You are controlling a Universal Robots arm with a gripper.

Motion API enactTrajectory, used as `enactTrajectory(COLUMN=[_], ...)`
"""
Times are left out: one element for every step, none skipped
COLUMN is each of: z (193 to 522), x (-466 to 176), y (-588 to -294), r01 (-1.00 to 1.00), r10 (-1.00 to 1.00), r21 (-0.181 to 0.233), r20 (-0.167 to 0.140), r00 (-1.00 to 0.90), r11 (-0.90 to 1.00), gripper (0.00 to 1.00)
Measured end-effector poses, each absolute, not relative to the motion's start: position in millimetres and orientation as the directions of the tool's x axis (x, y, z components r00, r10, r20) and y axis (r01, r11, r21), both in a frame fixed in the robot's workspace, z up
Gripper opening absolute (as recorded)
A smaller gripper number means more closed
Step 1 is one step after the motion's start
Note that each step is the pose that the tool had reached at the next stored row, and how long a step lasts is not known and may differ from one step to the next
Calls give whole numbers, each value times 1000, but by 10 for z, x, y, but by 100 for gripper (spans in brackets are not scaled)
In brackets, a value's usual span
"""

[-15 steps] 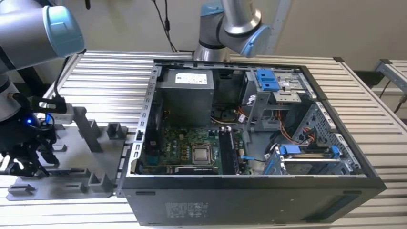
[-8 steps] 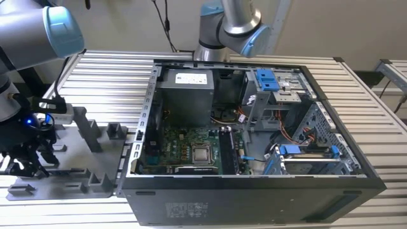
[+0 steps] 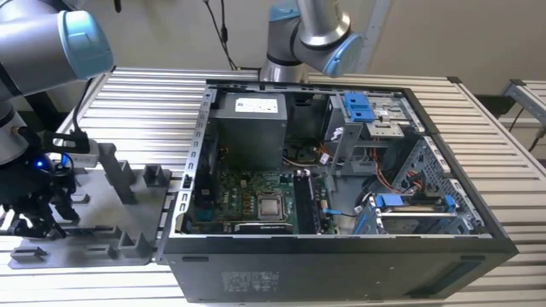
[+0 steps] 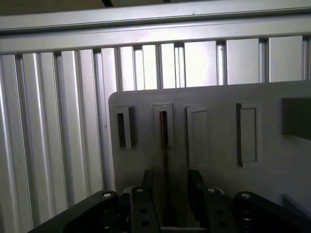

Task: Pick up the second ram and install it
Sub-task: 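Pick up the second ram and move it above second insertion slot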

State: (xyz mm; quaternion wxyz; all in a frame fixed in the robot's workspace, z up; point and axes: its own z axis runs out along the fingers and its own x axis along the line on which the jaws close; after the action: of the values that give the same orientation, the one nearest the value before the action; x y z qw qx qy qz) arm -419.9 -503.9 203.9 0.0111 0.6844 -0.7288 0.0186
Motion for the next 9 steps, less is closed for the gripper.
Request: enactTrajectory(z=[2031,2022,2011,1998,1987,1975,1965,1958,1955], x=[-4209,-4213,-4214,-4215,-4215,-4216,-4216,-4217,-4216], y=[-5039,-5040,-5041,-5041,-5042,-5041,-5042,-5044,-5044], r01=[-998,-998,-999,-999,-999,-1000,-1000,-1000,-1000], r10=[-997,-998,-998,-998,-999,-999,-999,-999,-999], r21=[-12,-12,-12,-13,-12,-13,-14,-16,-19], r20=[41,41,41,41,41,41,42,42,41], r00=[-60,-55,-49,-41,-34,-28,-24,-21,-19], r11=[59,55,49,41,34,28,24,21,18], gripper=[42,42,42,42,42,42,42,42,42])
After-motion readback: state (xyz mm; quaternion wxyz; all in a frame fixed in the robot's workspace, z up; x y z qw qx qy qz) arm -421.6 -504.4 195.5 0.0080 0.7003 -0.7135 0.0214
